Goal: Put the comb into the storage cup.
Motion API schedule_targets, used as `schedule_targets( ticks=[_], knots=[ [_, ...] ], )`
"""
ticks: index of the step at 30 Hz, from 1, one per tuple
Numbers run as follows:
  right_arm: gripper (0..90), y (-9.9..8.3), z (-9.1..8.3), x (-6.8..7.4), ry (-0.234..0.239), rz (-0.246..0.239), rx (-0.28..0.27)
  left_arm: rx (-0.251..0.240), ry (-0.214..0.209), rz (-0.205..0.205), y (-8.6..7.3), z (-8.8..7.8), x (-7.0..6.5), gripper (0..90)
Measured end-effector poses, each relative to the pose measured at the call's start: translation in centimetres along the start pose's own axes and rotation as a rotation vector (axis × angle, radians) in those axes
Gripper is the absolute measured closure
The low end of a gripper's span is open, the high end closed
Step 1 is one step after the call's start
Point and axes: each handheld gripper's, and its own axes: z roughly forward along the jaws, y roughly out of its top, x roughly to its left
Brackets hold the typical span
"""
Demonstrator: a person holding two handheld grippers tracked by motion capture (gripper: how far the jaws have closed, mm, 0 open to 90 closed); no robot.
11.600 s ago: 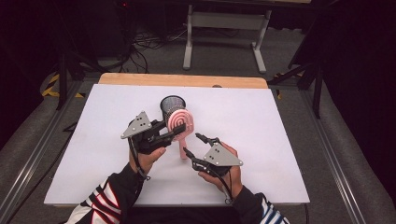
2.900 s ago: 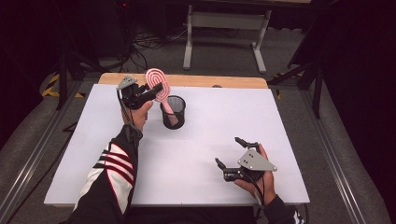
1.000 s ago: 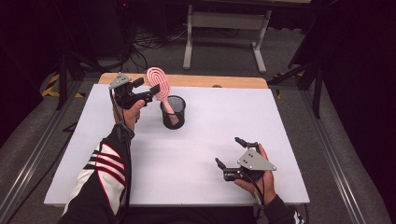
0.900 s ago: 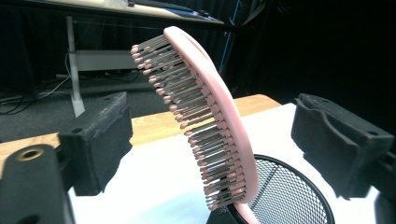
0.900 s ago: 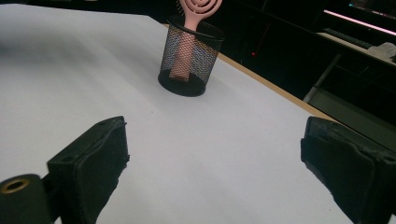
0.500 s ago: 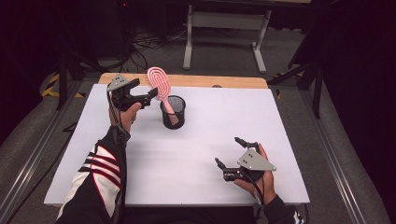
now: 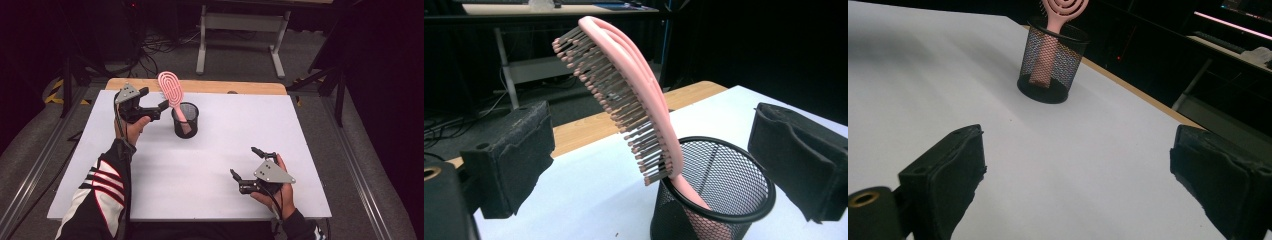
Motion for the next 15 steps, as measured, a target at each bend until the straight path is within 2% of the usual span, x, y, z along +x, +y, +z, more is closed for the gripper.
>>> schedule_targets(
  ticks=[3, 7, 11, 15],
  knots=[
    [7.9, 0.0, 0.0, 0.0, 0.001, 0.000, 0.002, -0.016, -0.003, 0.004, -0.2, -0.3, -0.3, 6.0],
    [7.9, 0.0, 0.1, 0.1, 0.001, -0.001, 0.002, -0.012, -0.008, 0.030, -0.6, -0.5, -0.7, 6.0],
    [7.9, 0.0, 0.1, 0.1, 0.002, -0.005, 0.004, -0.011, -0.012, 0.034, -1.0, -0.5, -0.9, 6.0],
    [7.9, 0.0, 0.1, 0.1, 0.002, -0.003, 0.005, -0.011, -0.009, 0.057, -1.8, -0.7, -1.2, 6.0]
  ],
)
